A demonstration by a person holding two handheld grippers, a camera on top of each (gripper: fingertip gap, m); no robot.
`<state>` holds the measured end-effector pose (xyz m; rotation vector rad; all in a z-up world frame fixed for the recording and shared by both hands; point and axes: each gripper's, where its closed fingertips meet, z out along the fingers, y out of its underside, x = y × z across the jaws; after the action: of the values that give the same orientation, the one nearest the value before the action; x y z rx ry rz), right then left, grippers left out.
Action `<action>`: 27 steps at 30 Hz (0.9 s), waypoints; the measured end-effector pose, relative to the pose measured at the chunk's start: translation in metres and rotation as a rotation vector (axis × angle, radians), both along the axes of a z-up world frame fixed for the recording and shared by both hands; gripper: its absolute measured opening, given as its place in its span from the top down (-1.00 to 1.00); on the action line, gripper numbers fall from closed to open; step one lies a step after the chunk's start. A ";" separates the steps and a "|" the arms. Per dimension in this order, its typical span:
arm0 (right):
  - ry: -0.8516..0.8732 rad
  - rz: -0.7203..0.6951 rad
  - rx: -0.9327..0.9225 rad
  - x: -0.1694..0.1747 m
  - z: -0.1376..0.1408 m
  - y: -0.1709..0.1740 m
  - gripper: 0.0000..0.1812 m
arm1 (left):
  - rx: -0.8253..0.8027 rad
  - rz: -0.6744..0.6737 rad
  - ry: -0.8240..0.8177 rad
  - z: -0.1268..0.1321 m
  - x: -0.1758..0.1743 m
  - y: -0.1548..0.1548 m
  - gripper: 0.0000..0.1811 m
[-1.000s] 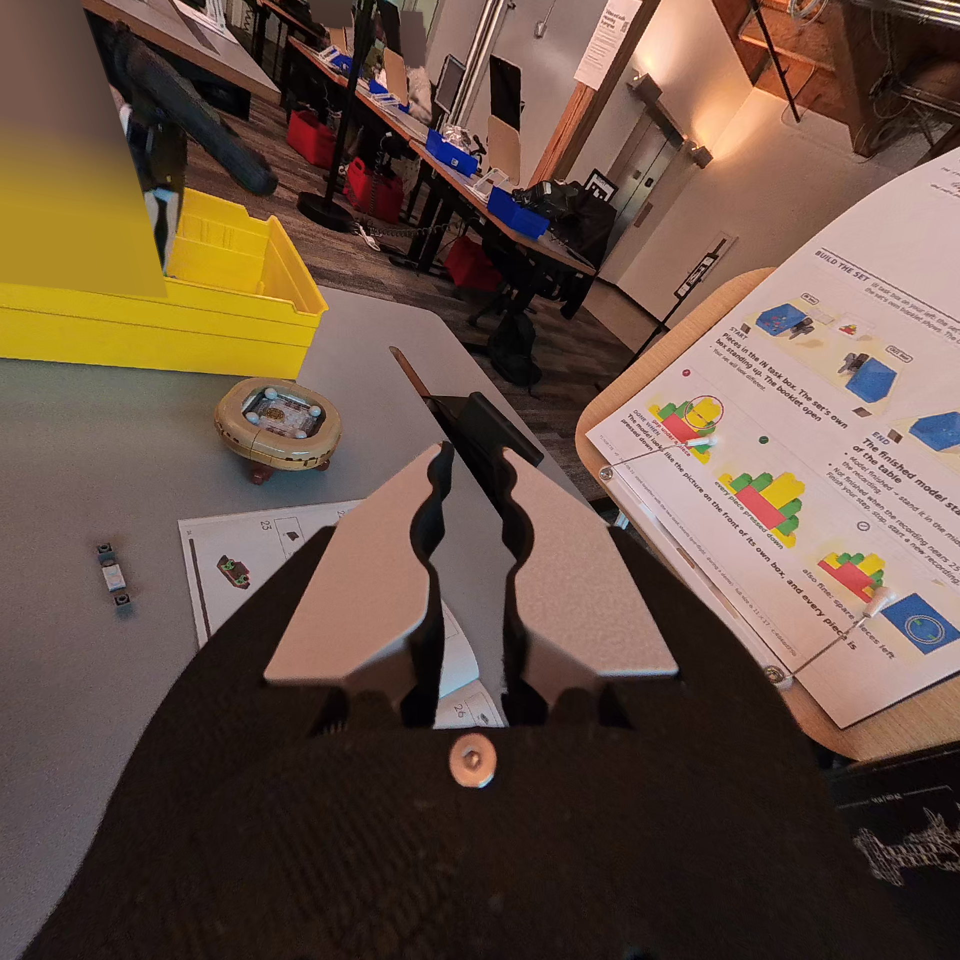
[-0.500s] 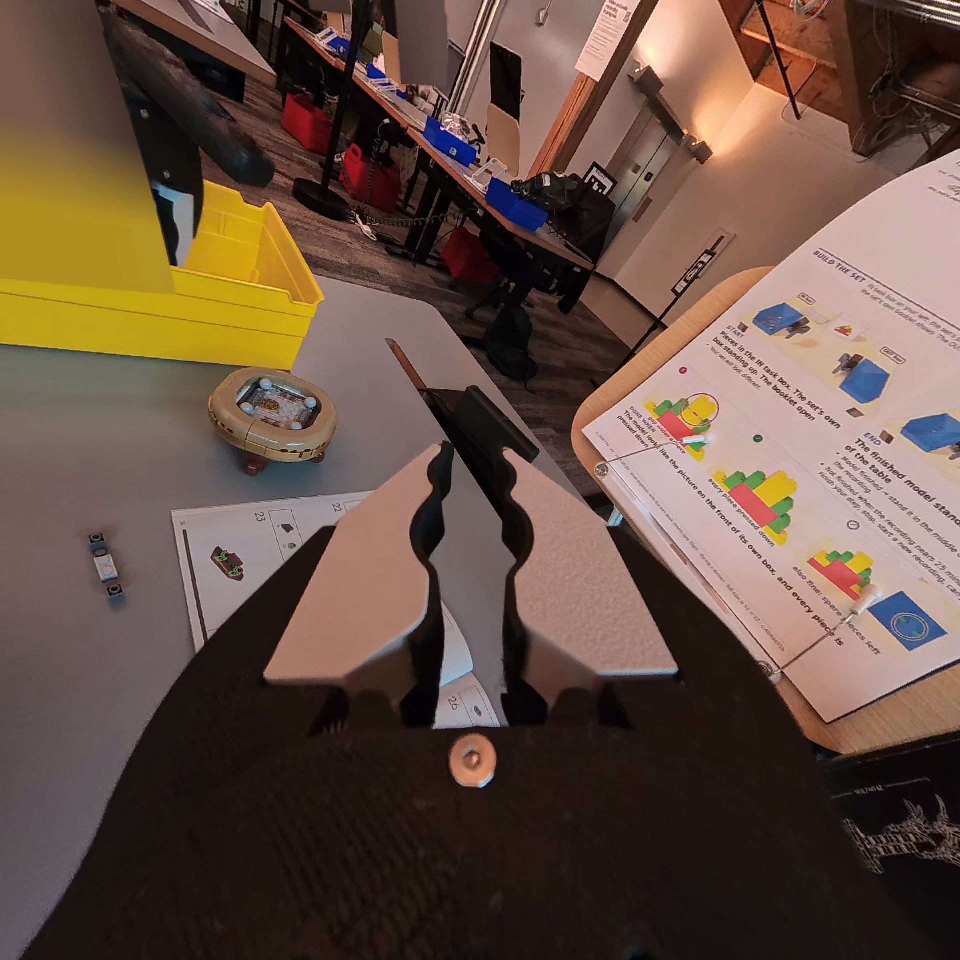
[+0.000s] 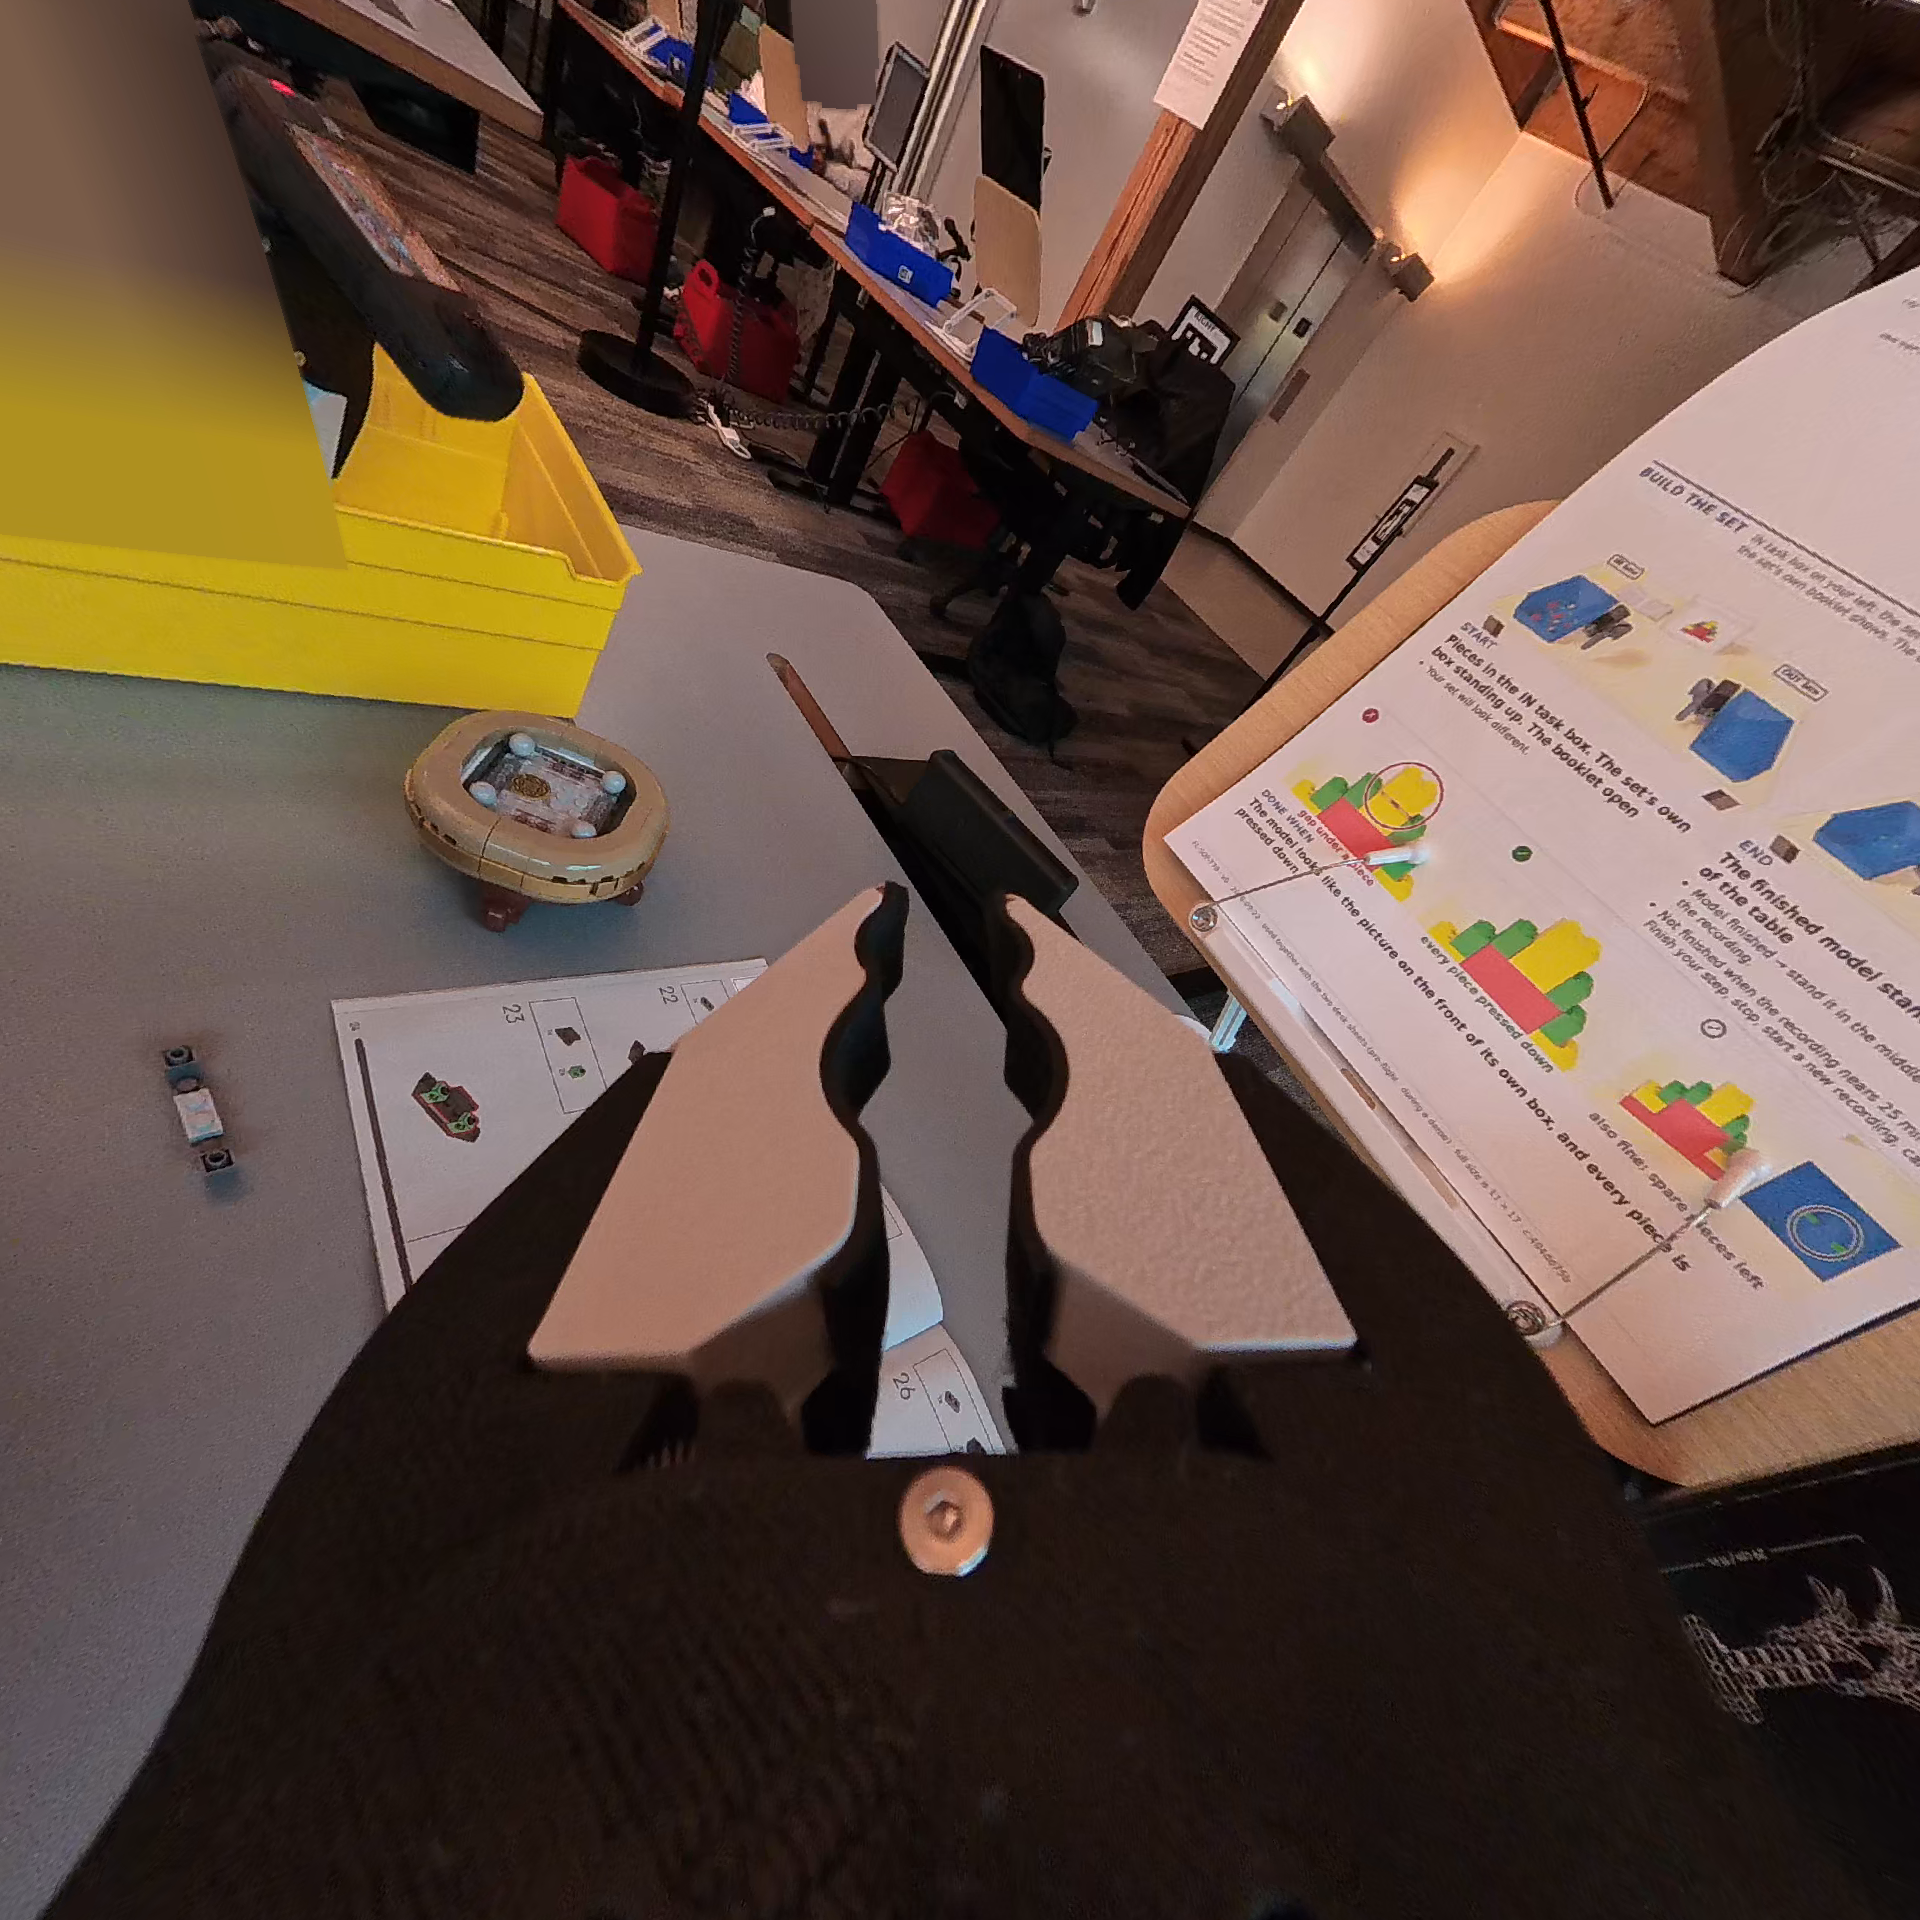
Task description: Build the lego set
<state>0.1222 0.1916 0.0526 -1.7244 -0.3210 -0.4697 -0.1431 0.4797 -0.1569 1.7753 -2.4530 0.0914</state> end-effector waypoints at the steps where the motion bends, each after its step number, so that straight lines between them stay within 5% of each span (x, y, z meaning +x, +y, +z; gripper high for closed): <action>1: 0.000 0.000 -0.001 0.000 0.000 0.000 0.85 | 0.004 0.009 0.003 0.000 -0.001 0.001 0.96; 27: -0.017 -0.007 -0.042 0.001 -0.009 0.002 0.85 | 0.068 0.211 -0.040 0.020 -0.023 0.036 0.84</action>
<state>0.1234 0.1939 0.0434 -1.7641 -0.3390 -0.4856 -0.1656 0.5162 -0.1371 2.0763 -2.3121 0.0625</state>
